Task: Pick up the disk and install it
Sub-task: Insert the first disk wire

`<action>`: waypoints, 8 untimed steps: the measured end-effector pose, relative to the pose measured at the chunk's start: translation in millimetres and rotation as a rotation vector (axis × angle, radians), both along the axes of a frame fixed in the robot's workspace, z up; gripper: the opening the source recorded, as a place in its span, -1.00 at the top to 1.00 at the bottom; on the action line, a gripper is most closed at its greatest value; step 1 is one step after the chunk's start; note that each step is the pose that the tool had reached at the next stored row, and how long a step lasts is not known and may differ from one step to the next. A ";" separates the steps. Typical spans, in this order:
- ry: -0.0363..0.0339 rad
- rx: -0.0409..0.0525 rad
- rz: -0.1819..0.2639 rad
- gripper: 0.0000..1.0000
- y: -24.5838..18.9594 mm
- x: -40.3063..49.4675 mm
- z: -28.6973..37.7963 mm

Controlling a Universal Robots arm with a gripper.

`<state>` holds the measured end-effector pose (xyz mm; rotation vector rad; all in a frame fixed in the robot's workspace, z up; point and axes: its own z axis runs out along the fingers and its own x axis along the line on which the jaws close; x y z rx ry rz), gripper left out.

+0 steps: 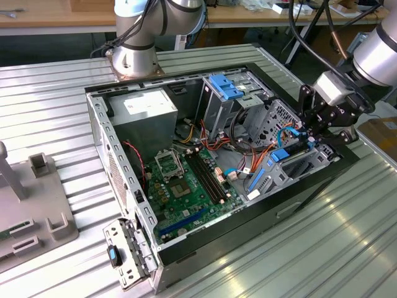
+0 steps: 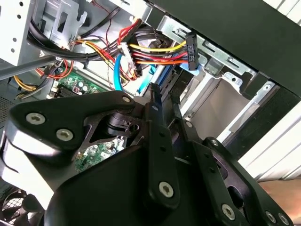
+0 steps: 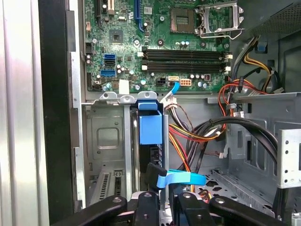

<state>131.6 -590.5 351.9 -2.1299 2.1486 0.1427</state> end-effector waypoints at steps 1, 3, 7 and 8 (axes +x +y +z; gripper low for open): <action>0.0000 -0.0001 0.000 0.53 0.0 0.0 0.3; 0.0000 0.0001 0.000 0.53 0.0 0.0 3.6; 0.0000 -0.0004 0.012 0.53 0.0 0.0 5.6; 0.0000 0.0000 0.031 0.53 0.0 0.0 8.6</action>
